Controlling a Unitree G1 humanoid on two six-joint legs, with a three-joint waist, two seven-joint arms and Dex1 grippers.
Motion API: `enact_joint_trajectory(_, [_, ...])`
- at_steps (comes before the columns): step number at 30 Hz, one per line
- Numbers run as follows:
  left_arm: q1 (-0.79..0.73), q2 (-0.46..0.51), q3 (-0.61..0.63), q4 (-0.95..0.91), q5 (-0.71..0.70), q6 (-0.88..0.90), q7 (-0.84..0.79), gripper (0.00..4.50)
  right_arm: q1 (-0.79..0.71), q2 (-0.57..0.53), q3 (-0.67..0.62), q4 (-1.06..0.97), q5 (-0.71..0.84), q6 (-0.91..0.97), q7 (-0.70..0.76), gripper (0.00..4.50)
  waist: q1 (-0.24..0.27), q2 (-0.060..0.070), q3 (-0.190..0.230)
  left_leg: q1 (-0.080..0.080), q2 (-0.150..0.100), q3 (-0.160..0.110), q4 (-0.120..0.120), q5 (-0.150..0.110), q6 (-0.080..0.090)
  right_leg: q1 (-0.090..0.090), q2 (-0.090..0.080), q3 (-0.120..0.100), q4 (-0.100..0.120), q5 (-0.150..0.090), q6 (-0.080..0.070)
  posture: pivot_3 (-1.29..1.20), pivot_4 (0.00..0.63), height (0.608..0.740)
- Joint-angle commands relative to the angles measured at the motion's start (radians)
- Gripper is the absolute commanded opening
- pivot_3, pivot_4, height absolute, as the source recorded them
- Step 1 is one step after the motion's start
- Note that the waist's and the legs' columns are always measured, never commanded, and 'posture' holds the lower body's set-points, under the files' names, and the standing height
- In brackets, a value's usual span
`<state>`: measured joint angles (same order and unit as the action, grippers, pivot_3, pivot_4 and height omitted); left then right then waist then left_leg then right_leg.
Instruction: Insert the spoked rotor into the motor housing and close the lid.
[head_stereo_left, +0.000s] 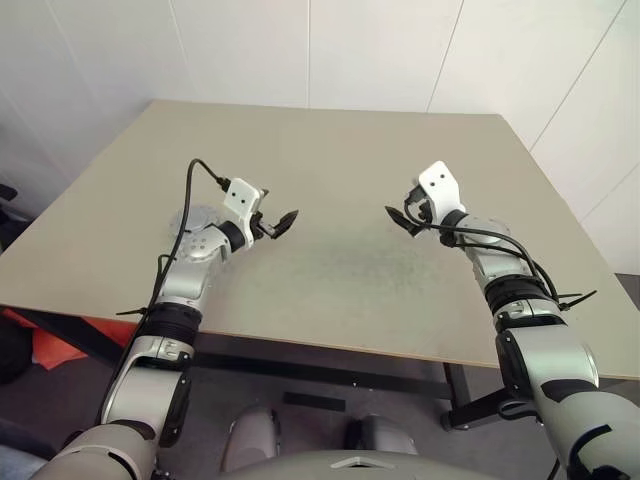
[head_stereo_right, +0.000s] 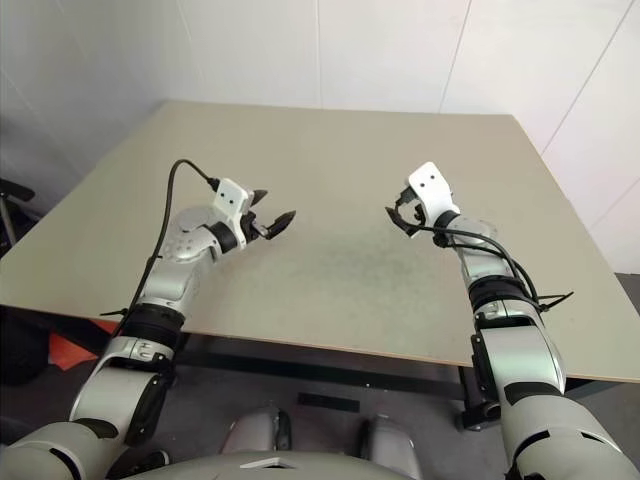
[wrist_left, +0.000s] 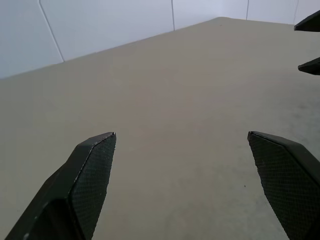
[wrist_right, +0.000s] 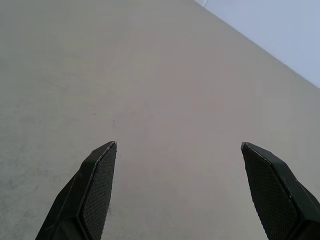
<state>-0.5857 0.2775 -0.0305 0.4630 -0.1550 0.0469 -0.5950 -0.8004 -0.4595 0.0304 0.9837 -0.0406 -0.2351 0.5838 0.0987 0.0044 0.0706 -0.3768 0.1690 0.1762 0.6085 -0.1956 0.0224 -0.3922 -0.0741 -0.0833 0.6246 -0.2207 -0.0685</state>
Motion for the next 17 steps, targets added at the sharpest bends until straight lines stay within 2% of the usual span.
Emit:
enact_joint_trajectory(1, [-0.023,0.003,0.018,-0.019,0.003,-0.021,0.014,4.47,-0.015,-0.001,-0.009,-0.009,-0.004,-0.019,-0.013,4.5,0.0,0.0,0.0,0.0,0.0,0.0,0.0,0.0,0.0,0.0,0.0,0.0,0.0,0.0,0.0,0.0,0.0,0.74])
enact_joint_trajectory(17, [-0.022,-0.003,0.025,-0.025,-0.003,-0.02,0.039,4.47,-0.02,-0.002,-0.01,-0.003,-0.012,-0.016,-0.014,4.5,0.0,0.0,0.0,0.0,0.0,0.0,0.0,0.0,0.0,0.0,0.0,0.0,0.0,0.0,0.0,0.0,0.0,0.74])
